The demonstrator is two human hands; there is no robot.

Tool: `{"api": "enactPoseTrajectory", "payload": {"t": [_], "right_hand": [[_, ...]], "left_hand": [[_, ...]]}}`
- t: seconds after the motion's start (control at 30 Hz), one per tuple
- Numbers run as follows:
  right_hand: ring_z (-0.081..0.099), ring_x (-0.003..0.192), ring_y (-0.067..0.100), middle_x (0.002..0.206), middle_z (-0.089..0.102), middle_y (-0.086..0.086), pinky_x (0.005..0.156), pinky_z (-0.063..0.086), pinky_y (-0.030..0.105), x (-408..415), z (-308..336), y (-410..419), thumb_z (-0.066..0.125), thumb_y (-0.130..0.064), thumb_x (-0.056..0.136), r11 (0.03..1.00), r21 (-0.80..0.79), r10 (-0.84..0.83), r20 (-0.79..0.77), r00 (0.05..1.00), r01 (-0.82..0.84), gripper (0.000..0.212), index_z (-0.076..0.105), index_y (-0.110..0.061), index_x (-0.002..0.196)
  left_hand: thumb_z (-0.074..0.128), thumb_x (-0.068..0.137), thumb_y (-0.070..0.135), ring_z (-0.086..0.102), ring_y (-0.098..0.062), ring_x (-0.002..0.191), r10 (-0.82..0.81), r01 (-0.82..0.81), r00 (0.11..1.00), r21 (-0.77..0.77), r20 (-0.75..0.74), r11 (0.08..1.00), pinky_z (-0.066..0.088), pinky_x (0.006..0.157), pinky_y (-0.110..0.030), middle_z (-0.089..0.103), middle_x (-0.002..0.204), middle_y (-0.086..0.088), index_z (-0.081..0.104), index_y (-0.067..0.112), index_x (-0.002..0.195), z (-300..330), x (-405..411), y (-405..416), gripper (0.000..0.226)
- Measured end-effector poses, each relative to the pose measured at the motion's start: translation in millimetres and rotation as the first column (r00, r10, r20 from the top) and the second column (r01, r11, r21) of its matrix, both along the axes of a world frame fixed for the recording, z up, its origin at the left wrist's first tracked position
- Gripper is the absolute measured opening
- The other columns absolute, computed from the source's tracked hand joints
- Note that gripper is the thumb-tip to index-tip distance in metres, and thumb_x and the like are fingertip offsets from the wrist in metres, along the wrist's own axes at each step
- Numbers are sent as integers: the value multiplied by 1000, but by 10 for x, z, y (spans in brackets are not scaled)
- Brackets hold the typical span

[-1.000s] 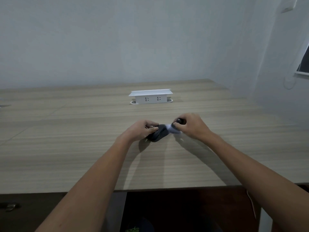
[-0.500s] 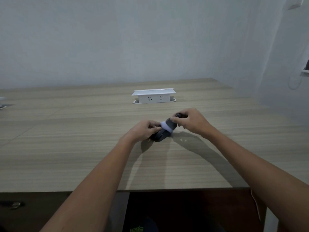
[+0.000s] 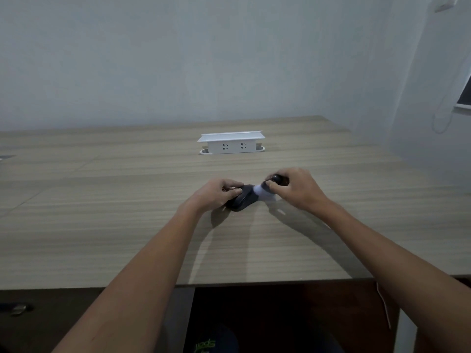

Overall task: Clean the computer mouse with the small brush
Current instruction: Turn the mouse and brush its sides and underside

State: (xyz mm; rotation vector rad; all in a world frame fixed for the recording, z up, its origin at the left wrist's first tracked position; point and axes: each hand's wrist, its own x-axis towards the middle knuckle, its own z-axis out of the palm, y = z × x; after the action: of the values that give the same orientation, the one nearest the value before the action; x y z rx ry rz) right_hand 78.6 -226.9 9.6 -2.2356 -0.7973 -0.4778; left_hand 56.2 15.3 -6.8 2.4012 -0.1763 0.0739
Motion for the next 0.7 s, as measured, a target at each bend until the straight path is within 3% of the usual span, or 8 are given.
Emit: {"api": "enactPoseTrajectory", "payload": {"t": [0.13, 0.27, 0.33, 0.43, 0.5, 0.63, 0.7], "right_hand": [[69, 77, 9, 84, 78, -3, 68, 50, 24, -137, 67, 90, 72, -25, 85, 976, -81, 196, -61, 979, -201, 15, 82, -18, 95], [67, 75, 24, 80, 75, 5, 68, 51, 38, -42, 34, 142, 69, -21, 83, 976, -207, 91, 72, 993, -75, 17, 80, -11, 88], [66, 77, 25, 80, 74, 6, 68, 51, 38, -11, 74, 119, 66, -22, 83, 976, -216, 40, 135, 990, -10, 18, 80, -10, 87], [64, 68, 16, 75, 74, 1, 64, 47, 30, -119, 134, 178, 69, -23, 82, 957, -218, 204, 50, 978, -189, 15, 81, -15, 88], [63, 66, 17, 72, 73, 2, 63, 47, 32, -149, 123, 229, 69, -25, 81, 933, -277, 240, 4, 971, -230, 17, 80, -15, 87], [64, 68, 25, 72, 72, 6, 65, 53, 42, 19, 155, 148, 58, -33, 79, 957, -284, 80, 77, 994, -56, 32, 77, -8, 80], [65, 70, 20, 74, 74, 3, 67, 52, 38, -18, 187, 156, 64, -27, 83, 966, -237, 118, 30, 993, -108, 22, 80, -11, 85]], "left_hand": [[60, 99, 22, 67, -15, 105, 9, -9, 1000, -15, 6, 1000, 48, 79, -12, 74, 120, -5, 66, 15, 133, -13, 21, 15, 36], [59, 99, 25, 68, -17, 105, 25, -25, 1000, -14, -5, 1000, 49, 84, -20, 74, 118, -5, 65, 19, 134, 3, 0, -5, 36], [60, 99, 26, 67, -18, 105, 32, -32, 999, -18, -8, 999, 45, 80, -18, 73, 118, -6, 65, 19, 134, 1, -1, -9, 36], [60, 98, 23, 69, -15, 102, 27, -28, 1000, -40, -8, 999, 46, 77, -14, 75, 117, -5, 67, 18, 132, -12, -1, 2, 34], [61, 98, 24, 69, -14, 102, 28, -29, 1000, -30, -4, 999, 45, 73, -9, 75, 116, -4, 68, 19, 131, -1, -6, -1, 34], [60, 99, 25, 65, -12, 99, 36, -36, 999, 7, 11, 999, 42, 68, -5, 73, 115, -5, 65, 19, 134, 18, -13, -18, 36], [60, 99, 25, 65, -13, 97, 37, -37, 999, 1, 3, 999, 44, 68, -5, 74, 114, -5, 66, 19, 133, 15, -10, -10, 36]]}}
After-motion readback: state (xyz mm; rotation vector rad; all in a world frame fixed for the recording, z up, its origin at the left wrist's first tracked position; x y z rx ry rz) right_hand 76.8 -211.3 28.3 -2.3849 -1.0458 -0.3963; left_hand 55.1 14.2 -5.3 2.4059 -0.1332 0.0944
